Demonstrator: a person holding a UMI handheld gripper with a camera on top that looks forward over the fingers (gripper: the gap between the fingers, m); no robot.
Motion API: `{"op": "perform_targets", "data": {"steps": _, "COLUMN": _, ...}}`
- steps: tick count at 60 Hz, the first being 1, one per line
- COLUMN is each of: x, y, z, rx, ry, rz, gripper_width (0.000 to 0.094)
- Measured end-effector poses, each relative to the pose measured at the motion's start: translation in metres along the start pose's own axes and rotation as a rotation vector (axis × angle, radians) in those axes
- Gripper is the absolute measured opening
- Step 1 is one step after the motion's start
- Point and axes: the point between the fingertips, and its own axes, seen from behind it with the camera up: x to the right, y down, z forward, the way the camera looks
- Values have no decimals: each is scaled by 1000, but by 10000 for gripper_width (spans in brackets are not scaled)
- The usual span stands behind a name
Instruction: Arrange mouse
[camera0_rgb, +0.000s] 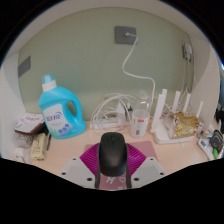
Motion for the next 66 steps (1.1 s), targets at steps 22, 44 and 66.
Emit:
{"op": "perform_targets", "data": {"steps": 22, "x": 29, "y": 73, "z": 42, "rx": -141, "ry": 10, "rz": -68, "gripper_width": 676}}
{"op": "perform_targets", "data": {"steps": 44, "x": 14, "y": 30, "z": -104, "rx": -38, "ry": 58, "rz": -78, "gripper_width": 852}}
{"op": "perform_targets", "data": {"steps": 66, "x": 0, "y": 42, "z": -265, "rx": 31, "ry": 100, "rz": -101, "gripper_width": 849}}
